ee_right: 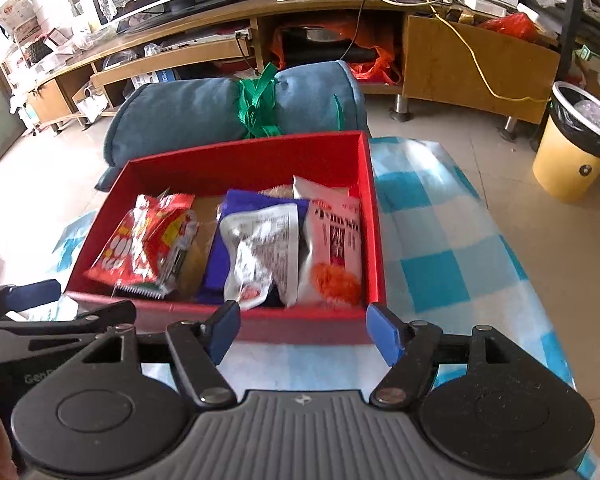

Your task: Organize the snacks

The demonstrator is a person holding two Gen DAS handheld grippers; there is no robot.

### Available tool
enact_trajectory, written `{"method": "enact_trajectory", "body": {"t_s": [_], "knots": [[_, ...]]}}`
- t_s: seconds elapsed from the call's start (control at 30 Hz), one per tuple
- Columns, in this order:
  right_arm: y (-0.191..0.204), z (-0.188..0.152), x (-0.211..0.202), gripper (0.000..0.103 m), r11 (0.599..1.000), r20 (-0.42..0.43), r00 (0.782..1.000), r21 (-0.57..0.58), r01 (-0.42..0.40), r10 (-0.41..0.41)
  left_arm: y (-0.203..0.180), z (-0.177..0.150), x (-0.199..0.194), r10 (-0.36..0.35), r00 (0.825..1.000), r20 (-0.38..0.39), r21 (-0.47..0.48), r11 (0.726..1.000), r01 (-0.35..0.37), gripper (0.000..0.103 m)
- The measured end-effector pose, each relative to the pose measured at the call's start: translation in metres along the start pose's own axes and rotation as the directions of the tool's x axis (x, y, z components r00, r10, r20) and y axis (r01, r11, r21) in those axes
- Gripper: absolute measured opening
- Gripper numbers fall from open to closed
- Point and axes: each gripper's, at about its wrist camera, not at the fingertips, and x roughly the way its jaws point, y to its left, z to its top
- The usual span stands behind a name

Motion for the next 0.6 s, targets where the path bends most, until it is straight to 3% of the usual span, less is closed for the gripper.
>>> {"method": "enact_trajectory", "body": {"t_s": [0.6], "knots": [[0.003, -0.070, -0.044, 0.065, 0.999, -0.007, 1.000, 0.049, -0.010, 0.010, 0.000, -0.056, -0.033, -0.031, 0.999, -0.014, -0.017, 0.999, 0.030, 0.094]]}}
